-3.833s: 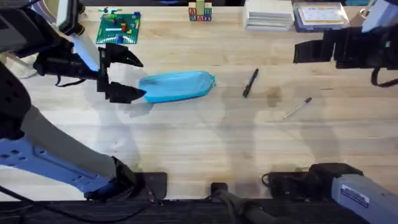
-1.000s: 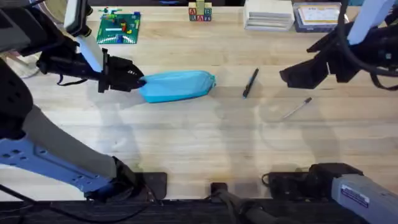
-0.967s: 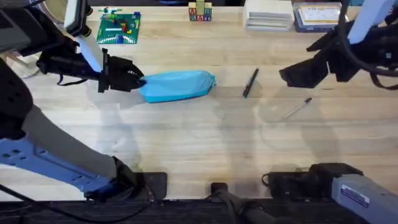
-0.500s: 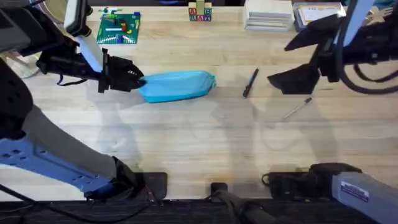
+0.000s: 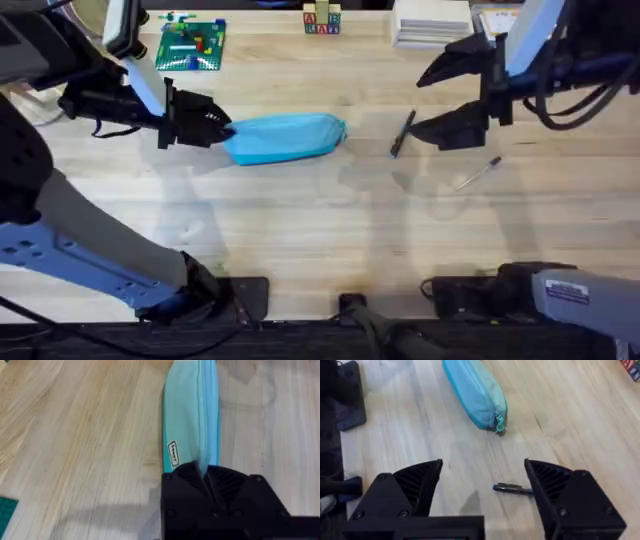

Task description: Unzip the bag, pick up the pens from the table one at a time and place them inside, then zip the bag closed.

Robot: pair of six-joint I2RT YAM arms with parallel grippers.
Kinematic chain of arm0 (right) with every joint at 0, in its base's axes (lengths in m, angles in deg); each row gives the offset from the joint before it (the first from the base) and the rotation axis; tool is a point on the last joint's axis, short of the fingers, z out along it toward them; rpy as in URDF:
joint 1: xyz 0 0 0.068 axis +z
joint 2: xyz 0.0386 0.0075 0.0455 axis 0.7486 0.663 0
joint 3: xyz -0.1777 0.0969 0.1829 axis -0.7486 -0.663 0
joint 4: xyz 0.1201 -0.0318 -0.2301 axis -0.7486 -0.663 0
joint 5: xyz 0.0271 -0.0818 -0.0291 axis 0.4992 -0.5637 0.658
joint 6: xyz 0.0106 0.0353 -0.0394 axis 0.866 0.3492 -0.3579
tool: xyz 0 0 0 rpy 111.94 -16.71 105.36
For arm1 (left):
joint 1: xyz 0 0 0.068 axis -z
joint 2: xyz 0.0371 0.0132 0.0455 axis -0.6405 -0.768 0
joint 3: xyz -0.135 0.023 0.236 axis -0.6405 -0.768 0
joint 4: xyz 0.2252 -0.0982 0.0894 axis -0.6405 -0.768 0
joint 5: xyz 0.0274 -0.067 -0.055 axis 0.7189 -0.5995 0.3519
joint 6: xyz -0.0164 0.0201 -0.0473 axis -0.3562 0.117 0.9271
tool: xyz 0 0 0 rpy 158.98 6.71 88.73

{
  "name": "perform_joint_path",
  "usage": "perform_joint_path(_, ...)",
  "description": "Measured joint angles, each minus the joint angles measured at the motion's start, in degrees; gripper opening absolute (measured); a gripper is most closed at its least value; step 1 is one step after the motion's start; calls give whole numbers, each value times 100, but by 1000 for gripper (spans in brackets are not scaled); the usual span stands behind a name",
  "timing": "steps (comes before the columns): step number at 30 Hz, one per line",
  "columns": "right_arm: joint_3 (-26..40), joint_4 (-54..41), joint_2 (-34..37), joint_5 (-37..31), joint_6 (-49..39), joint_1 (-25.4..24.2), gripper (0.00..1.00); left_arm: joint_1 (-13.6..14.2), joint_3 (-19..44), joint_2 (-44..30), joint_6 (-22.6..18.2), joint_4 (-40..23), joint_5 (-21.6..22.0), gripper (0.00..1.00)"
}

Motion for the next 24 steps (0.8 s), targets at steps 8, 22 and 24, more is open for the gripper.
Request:
perform_joint_path(8,207,37,440,228,-226,-195,990,0,0,0,-1,13,0,42)
perform_joint_path(22,885,50,1543,542,-483,-235,991,0,0,0,0,13,0,42)
perform_joint_path(24,887,49,1687,584,-616,-235,992,0,0,0,-2,13,0,42)
